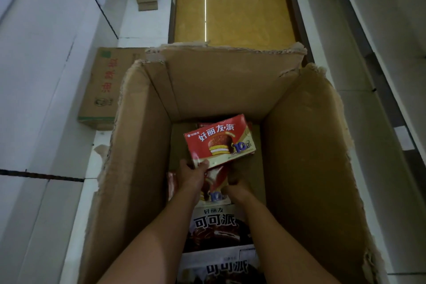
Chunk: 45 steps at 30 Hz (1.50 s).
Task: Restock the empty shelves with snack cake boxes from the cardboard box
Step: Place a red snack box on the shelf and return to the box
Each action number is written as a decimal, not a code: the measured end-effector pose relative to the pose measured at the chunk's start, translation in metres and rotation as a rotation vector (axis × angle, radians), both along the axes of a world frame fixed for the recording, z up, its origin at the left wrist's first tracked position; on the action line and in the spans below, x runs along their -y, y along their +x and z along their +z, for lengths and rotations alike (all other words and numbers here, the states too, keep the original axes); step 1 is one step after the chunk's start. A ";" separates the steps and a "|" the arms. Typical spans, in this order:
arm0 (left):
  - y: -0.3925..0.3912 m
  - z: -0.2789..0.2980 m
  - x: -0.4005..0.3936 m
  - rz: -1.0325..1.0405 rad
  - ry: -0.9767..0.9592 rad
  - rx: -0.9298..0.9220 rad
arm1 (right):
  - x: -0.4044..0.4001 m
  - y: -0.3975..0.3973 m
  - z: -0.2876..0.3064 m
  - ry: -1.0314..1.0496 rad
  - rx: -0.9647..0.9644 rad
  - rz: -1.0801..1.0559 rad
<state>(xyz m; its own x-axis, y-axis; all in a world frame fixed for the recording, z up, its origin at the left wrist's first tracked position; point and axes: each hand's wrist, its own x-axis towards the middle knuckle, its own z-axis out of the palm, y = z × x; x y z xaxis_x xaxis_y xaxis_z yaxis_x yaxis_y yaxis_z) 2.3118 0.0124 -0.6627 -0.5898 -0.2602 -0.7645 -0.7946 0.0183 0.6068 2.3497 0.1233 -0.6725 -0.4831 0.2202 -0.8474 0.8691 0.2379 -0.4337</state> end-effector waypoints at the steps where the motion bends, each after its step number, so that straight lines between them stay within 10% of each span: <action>1: 0.003 0.002 0.000 -0.021 -0.005 -0.020 | 0.004 0.001 0.001 -0.053 -0.010 -0.015; 11: 0.034 -0.009 0.029 -0.130 -0.267 -0.019 | 0.030 0.002 -0.007 0.081 0.002 0.031; 24: 0.038 0.023 0.030 0.047 0.134 -0.068 | 0.021 0.008 0.012 -0.081 -0.003 -0.178; 34: 0.060 0.104 0.026 0.117 0.223 -0.159 | -0.012 0.044 0.102 0.018 -0.245 -0.362; 45: 0.100 0.227 0.010 0.145 0.123 -0.243 | -0.050 0.094 0.249 0.395 -0.502 0.034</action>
<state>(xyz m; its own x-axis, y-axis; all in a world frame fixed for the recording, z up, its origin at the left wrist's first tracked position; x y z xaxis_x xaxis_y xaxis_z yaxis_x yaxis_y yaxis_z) 2.4122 0.0021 -0.4359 -0.7228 -0.2690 -0.6365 -0.6148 -0.1703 0.7701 2.4434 0.1733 -0.4238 -0.8123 0.4475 -0.3742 0.5722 0.4867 -0.6601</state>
